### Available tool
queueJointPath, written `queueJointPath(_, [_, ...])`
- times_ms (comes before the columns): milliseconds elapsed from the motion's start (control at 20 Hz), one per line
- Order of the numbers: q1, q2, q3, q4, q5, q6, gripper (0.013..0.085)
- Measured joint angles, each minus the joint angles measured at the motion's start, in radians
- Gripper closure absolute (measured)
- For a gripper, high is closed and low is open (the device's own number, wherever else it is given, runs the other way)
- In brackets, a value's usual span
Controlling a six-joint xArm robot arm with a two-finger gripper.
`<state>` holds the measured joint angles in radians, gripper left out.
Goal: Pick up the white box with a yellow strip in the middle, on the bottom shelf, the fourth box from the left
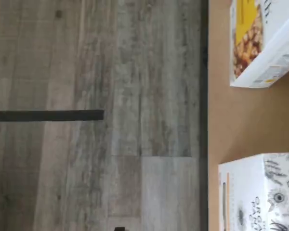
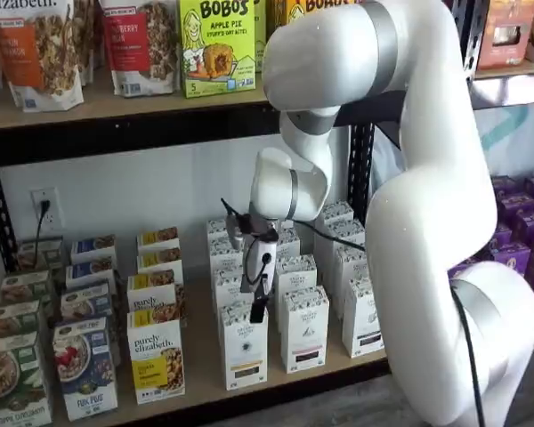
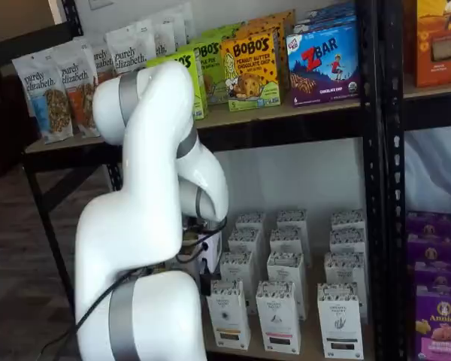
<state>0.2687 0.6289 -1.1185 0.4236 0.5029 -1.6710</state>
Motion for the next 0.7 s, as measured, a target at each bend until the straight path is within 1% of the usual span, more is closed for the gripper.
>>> queueJointPath(350, [-0.001,0.052,-0.049,-0.023,-0.011,0.018,0.0130])
queueJointPath(700, [-0.007,0.108,-0.109,-0.030,-0.004,0.020,0.0130])
